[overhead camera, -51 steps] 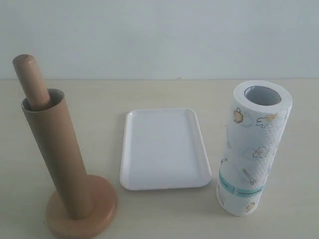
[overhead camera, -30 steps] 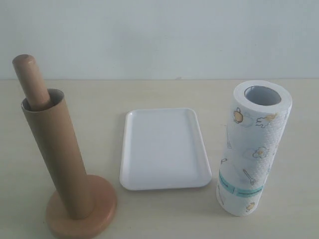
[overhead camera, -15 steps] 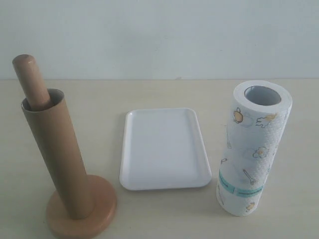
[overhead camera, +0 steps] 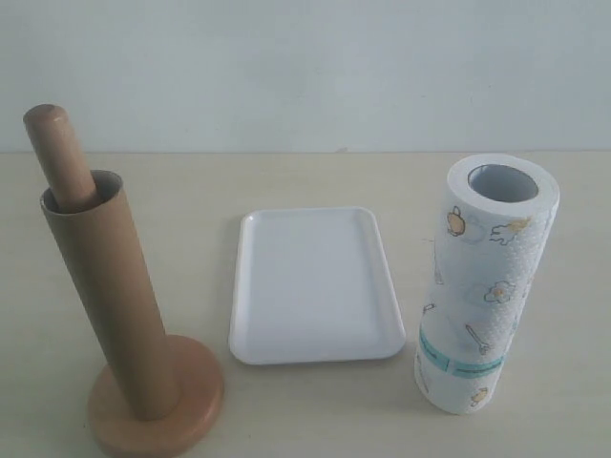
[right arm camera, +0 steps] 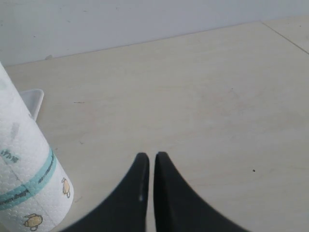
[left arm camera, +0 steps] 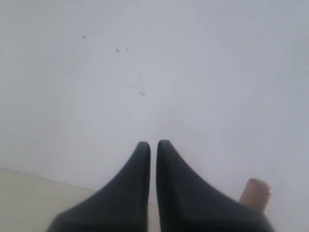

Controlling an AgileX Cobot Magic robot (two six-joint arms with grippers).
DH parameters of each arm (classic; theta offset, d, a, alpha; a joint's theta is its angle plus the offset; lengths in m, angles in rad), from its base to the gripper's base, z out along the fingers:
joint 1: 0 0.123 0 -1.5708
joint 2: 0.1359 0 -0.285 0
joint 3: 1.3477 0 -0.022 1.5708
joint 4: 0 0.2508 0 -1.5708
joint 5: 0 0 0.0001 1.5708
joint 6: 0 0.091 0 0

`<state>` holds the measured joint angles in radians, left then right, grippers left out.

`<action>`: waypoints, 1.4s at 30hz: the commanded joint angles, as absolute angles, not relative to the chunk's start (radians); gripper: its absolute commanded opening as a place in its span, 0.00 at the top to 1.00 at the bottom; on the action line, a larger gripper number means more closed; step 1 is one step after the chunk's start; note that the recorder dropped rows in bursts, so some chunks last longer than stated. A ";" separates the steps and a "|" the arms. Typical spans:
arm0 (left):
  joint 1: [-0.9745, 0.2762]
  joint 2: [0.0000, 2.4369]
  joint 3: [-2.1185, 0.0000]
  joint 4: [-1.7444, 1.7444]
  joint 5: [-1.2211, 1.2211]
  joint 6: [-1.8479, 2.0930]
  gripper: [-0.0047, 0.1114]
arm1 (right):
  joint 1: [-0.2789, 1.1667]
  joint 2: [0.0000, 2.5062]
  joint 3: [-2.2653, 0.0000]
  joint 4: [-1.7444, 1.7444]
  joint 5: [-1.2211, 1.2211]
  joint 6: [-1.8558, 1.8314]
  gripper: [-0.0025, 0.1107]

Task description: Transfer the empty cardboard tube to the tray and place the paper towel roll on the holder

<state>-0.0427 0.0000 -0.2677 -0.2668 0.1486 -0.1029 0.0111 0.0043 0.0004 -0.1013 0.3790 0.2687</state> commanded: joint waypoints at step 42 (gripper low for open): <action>-0.074 0.630 -0.579 -0.892 0.785 0.876 0.92 | 0.012 0.000 0.000 -0.107 0.372 0.267 0.94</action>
<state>-0.0694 0.6360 -0.6151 -0.8082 0.7378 0.8353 0.0111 0.0043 0.0004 -0.1013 0.3790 0.2687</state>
